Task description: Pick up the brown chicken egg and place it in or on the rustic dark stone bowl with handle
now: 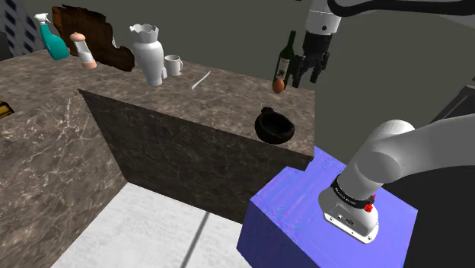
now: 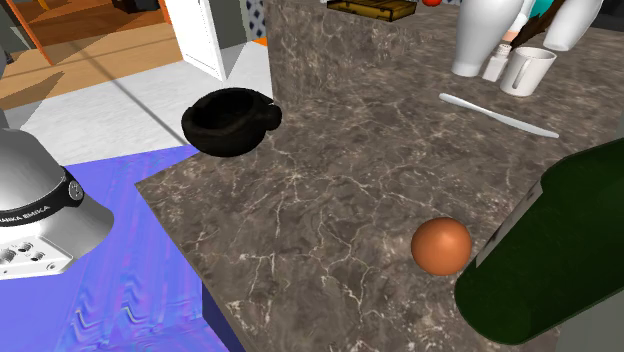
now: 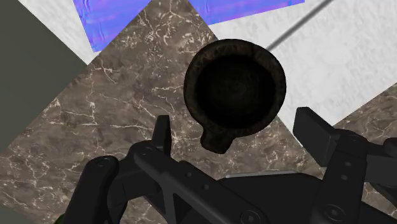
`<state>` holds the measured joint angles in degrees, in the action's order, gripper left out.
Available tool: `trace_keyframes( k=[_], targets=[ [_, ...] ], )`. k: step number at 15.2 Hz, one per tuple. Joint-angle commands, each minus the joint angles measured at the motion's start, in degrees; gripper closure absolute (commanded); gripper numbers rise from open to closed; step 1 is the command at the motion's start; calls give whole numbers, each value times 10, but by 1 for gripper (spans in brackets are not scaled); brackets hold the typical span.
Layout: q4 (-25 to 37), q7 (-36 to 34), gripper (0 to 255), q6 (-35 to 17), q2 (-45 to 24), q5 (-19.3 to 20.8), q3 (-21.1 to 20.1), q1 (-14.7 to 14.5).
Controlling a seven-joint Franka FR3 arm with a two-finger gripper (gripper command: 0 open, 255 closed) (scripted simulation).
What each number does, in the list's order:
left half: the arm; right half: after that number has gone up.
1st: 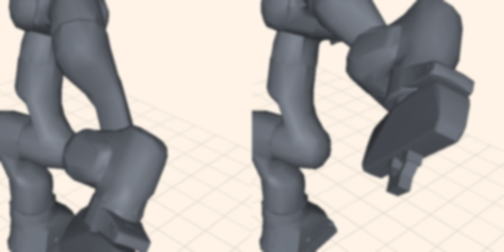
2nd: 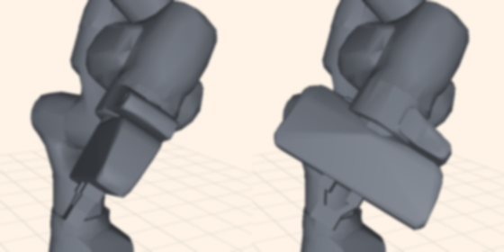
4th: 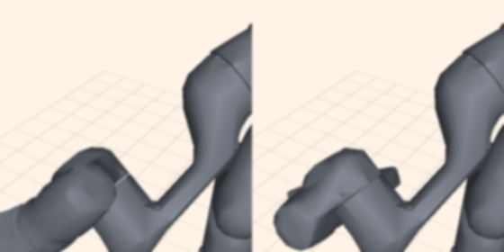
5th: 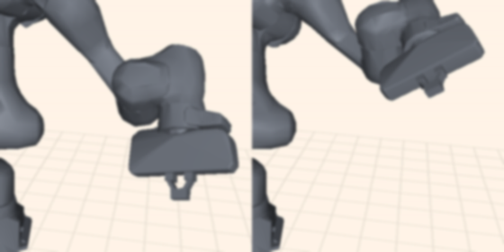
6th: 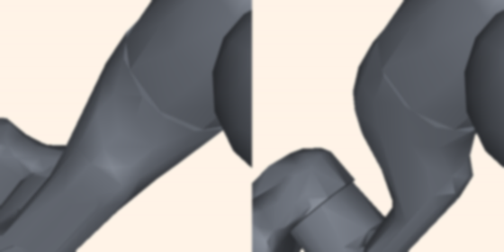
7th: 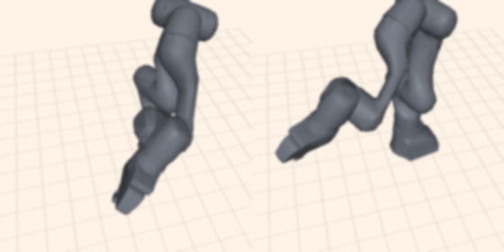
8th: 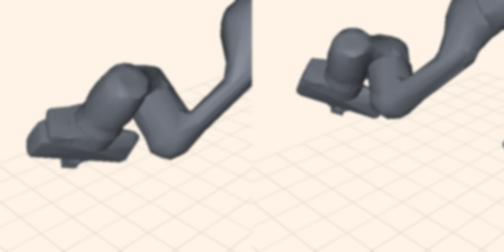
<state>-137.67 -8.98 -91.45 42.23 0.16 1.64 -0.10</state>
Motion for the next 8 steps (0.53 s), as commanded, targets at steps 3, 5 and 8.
trace_keyframes(
  k=[3, 5, 8],
  targets=[
    [-39, -17, 0, -63, 3, 15, -8, 10],
    [-74, -35, 0, -128, 1, 32, -16, 21],
    [-120, -67, 0, -227, -13, 60, -28, 41]
  ],
)
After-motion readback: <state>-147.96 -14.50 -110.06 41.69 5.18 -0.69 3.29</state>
